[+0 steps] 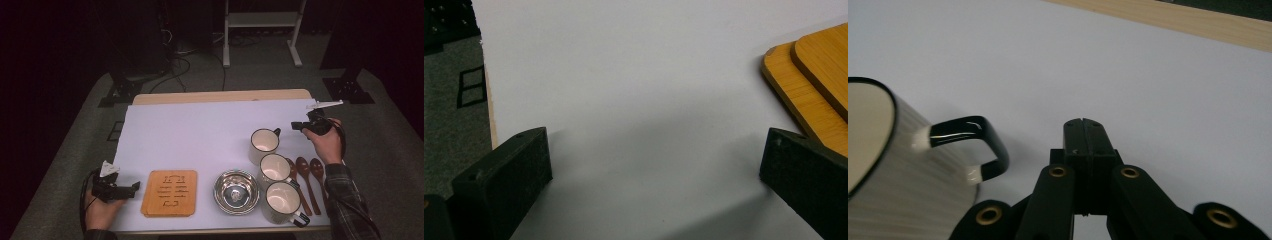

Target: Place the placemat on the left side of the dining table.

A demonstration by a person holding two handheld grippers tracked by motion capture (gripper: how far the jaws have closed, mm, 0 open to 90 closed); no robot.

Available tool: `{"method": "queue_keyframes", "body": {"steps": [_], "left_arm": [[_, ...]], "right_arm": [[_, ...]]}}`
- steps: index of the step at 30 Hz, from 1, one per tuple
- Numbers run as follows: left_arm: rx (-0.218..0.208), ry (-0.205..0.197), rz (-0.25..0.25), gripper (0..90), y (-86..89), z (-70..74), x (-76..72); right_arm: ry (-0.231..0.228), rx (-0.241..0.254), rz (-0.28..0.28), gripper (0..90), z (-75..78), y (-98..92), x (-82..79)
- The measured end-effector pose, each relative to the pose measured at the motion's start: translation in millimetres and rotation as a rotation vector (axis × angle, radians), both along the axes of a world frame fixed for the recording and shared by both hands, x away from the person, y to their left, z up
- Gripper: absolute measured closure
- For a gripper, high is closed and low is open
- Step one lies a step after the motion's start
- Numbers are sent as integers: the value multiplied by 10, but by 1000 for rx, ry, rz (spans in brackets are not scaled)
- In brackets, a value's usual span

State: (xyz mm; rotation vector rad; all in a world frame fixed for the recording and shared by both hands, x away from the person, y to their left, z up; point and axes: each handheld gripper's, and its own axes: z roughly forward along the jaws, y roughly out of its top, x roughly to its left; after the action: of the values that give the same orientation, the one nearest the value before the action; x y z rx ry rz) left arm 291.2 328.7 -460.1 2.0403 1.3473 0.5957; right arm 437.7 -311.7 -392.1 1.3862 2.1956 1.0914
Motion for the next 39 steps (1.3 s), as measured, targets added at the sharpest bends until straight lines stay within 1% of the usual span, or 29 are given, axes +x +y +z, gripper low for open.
{"method": "queue_keyframes", "body": {"steps": [1, 3, 6, 12, 13, 15, 21, 23, 24, 27, 31, 39], "left_arm": [[0, 1, 1, 0, -1, 0, 0], [0, 1, 1, 0, 0, 0, 0], [0, 1, 0, 0, 0, 0, 0], [0, 0, 0, 0, 0, 0, 0], [0, 0, 1, 0, -1, 0, -1], [0, 0, 0, 0, 0, 0, 0], [0, 1, 1, 0, -1, 0, -1], [0, 1, 2, 0, -1, 0, -1], [0, 1, 2, 0, -2, 0, -1], [-2, -1, 2, 0, -2, -2, -1], [-2, -3, 2, 0, -2, -3, -1], [-4, -5, 3, 0, -3, -4, -2]], "right_arm": [[1, 7, 6, 898, 16, 5, -12], [-4, 5, 13, 898, 50, 24, -38], [-11, 21, 23, 897, 114, 42, -82], [-11, 39, 44, 897, 169, 78, -135], [-16, 56, 72, 897, 193, 97, -165], [-18, 63, 81, 897, 214, 114, -188], [-33, 92, 132, 898, 285, 200, -260], [-33, 96, 138, 897, 292, 218, -268], [-35, 103, 162, 898, 307, 262, -290], [-39, 106, 178, 898, 327, 308, -319], [-51, 133, 217, 898, 355, 387, -357], [-53, 141, 281, 897, 359, 590, -398]]}}
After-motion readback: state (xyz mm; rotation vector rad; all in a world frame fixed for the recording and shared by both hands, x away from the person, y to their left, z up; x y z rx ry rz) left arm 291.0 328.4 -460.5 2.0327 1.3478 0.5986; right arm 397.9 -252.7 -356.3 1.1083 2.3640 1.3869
